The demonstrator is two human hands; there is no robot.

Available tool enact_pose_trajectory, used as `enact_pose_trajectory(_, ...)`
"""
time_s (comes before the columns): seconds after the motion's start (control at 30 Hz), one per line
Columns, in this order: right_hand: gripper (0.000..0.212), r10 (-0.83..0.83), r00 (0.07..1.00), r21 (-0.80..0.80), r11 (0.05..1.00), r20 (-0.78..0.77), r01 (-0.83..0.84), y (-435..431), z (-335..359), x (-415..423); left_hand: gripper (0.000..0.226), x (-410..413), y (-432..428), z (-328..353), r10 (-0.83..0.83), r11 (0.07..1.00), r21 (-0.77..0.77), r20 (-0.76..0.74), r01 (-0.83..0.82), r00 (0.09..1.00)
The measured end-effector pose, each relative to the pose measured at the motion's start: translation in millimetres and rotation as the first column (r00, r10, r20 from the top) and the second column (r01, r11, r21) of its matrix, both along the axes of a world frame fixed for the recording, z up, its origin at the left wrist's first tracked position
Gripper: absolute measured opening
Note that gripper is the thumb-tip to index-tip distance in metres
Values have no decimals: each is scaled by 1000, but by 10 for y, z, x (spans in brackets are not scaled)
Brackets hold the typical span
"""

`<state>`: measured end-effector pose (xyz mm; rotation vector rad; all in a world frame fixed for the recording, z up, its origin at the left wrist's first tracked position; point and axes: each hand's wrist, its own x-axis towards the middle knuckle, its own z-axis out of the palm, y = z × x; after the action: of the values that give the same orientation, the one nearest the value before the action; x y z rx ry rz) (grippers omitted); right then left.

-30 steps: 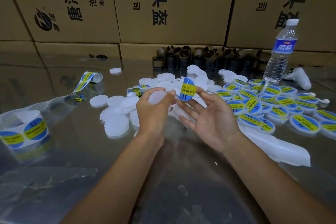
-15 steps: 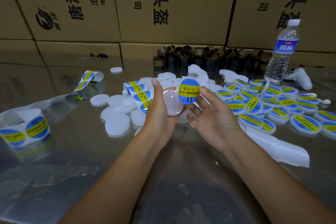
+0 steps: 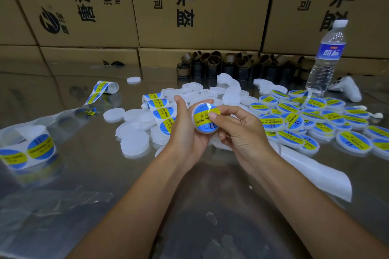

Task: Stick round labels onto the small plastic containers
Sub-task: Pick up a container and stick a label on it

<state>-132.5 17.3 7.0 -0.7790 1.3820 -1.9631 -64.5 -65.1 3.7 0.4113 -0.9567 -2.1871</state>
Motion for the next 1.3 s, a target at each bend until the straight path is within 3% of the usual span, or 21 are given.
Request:
enact_pose_trajectory(0.3,16,-93,995,15,995,-37,94,-8,3,11,66,10,16,-8,-37,998,-42,38,38,999)
enact_pose_trajectory(0.73,18,-36,998,-54,998,42,38,0,13,24,49,29,81,32,-58,997,-50,18,59,998)
enact_pose_trajectory(1.3,18,-53,998,-45,998,26,54,-2,20,26,52,56,126,74,-93,990,-100,32,96,995)
